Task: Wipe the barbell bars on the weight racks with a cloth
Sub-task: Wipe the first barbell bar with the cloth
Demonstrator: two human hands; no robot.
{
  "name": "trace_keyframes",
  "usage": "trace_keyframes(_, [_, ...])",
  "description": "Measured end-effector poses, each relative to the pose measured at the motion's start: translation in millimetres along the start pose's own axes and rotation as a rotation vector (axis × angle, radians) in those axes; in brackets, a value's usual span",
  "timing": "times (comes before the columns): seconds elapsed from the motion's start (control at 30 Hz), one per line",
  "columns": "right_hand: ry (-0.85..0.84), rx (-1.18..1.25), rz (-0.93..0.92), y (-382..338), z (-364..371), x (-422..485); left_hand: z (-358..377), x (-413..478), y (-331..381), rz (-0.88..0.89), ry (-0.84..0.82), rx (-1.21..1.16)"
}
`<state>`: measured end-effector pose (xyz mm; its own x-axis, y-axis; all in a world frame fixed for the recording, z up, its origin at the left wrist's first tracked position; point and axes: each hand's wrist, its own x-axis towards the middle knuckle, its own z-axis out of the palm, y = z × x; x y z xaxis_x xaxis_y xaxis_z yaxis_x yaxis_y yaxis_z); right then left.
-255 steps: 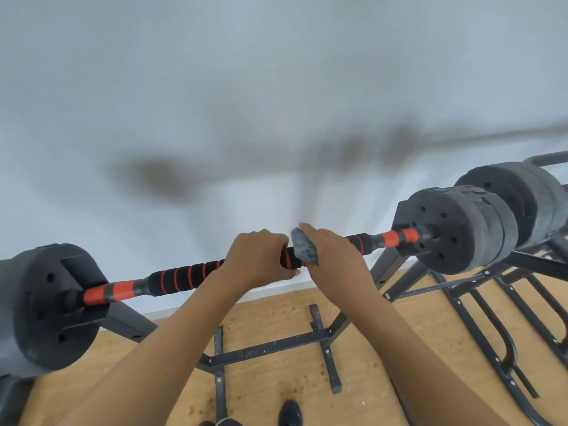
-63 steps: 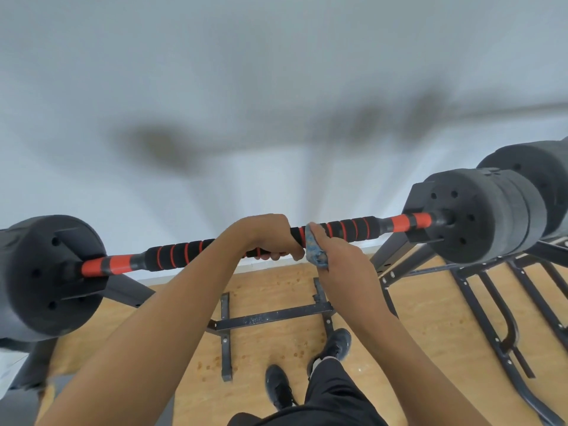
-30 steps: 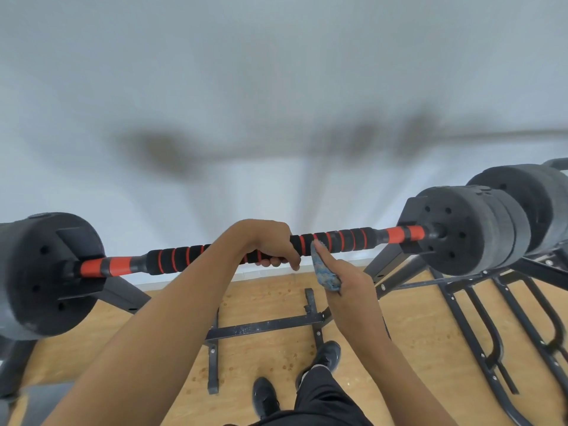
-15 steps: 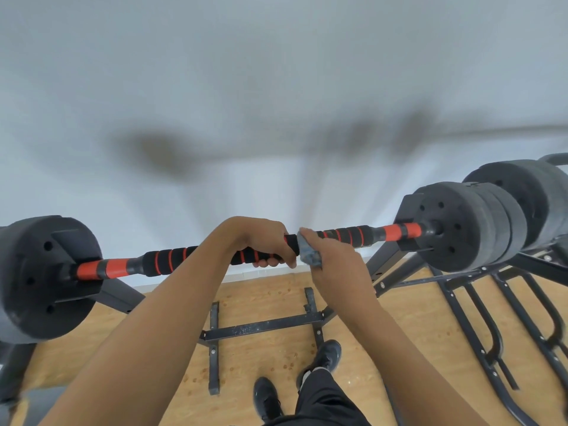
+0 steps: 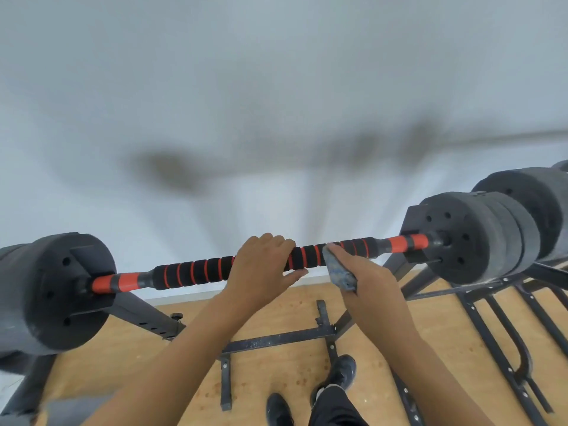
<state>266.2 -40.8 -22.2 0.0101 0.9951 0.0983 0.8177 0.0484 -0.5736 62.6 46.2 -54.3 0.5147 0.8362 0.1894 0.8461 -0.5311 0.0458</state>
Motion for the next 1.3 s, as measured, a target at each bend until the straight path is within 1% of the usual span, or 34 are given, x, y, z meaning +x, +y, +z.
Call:
trace_keyframes(0.1, [-0.106,-0.101,-0.01,-17,6,33,22,-11,0,0.041,0.156,0.129])
trace_keyframes(0.17, [-0.13,-0.18,-0.003,-27,14,41,26,-8,-7,0.11,0.172,0.217])
trace_keyframes(0.23, [-0.132,-0.196,0.012,-28,18,38,21,-6,-9,0.112,0.129,0.205])
trace_keyframes(0.3, [-0.157,-0.139,0.035,-20,22,28,9,-3,-8,0.099,0.052,0.173])
trace_keyframes(0.37, [-0.163,-0.102,0.058,-14,23,18,1,0,-7,0.08,-0.074,0.119])
trace_keyframes(0.5, [-0.103,-0.045,0.061,-9,29,3,-11,15,-17,0.069,-0.286,-0.016])
trace_keyframes(0.57, [-0.098,-0.033,0.053,-5,30,-2,-11,23,-22,0.053,-0.411,-0.154])
trace_keyframes(0.7, [-0.127,-0.105,0.056,1,29,-16,-17,36,-35,-0.021,-0.662,-0.523])
trace_keyframes(0.77, [-0.176,-0.11,0.066,0,22,-25,-18,39,-37,-0.058,-0.72,-0.671])
trace_keyframes(0.8, [-0.176,-0.083,0.061,0,16,-24,-19,39,-37,-0.076,-0.724,-0.7])
trace_keyframes(0.83, [-0.155,-0.04,0.05,1,10,-20,-20,38,-35,-0.087,-0.696,-0.689])
trace_keyframes(0.87, [-0.125,0.0,0.033,2,4,-12,-22,35,-32,-0.085,-0.629,-0.622])
trace_keyframes(0.97, [-0.041,-0.044,-0.045,-2,-8,27,-22,19,-16,0.005,-0.309,-0.225])
trace_keyframes(1.03, [-0.056,-0.076,-0.016,-11,-12,54,-15,8,-5,0.045,-0.197,-0.055])
trace_keyframes(1.1, [-0.128,-0.181,0.04,-23,-9,65,-6,3,3,0.028,-0.124,0.062])
trace_keyframes(1.17, [-0.142,-0.273,0.031,-27,3,60,-1,4,4,0.005,-0.067,0.127])
trace_keyframes(1.23, [-0.111,-0.258,0.026,-26,13,46,-1,7,2,0.004,-0.089,0.118])
trace_keyframes(1.3, [-0.119,-0.185,0.039,-21,18,34,-4,9,1,0.019,-0.13,0.093])
